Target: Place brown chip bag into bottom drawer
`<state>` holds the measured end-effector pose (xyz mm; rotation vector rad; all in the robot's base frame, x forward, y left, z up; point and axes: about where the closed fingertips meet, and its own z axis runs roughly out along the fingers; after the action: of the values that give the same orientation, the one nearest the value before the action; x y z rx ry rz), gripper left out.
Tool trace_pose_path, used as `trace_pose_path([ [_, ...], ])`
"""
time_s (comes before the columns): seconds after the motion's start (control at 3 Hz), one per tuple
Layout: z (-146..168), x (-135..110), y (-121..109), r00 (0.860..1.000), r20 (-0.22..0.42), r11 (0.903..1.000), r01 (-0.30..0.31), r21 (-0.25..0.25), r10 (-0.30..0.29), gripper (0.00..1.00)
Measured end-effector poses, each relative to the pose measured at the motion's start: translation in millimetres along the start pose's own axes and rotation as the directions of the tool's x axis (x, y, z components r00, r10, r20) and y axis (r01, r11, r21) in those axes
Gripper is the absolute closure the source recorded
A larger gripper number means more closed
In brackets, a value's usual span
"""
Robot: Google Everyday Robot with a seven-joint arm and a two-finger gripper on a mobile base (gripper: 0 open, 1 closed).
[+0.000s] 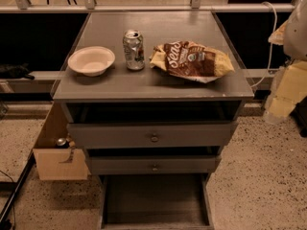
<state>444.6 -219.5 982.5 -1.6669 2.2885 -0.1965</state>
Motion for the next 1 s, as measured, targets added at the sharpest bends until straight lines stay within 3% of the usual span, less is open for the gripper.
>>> trace_pose_path([
  [0.33, 8, -30, -32, 0.987, 0.162, 0.9991, 0.009, -0.041, -0.002, 0.00],
  [0.67, 10, -60, -62, 0.961, 0.278, 0.9988, 0.018, -0.046, -0.004, 0.00],
  [1.0, 27, -86, -98, 0.942, 0.333, 0.9990, -0.016, -0.041, 0.029, 0.00],
])
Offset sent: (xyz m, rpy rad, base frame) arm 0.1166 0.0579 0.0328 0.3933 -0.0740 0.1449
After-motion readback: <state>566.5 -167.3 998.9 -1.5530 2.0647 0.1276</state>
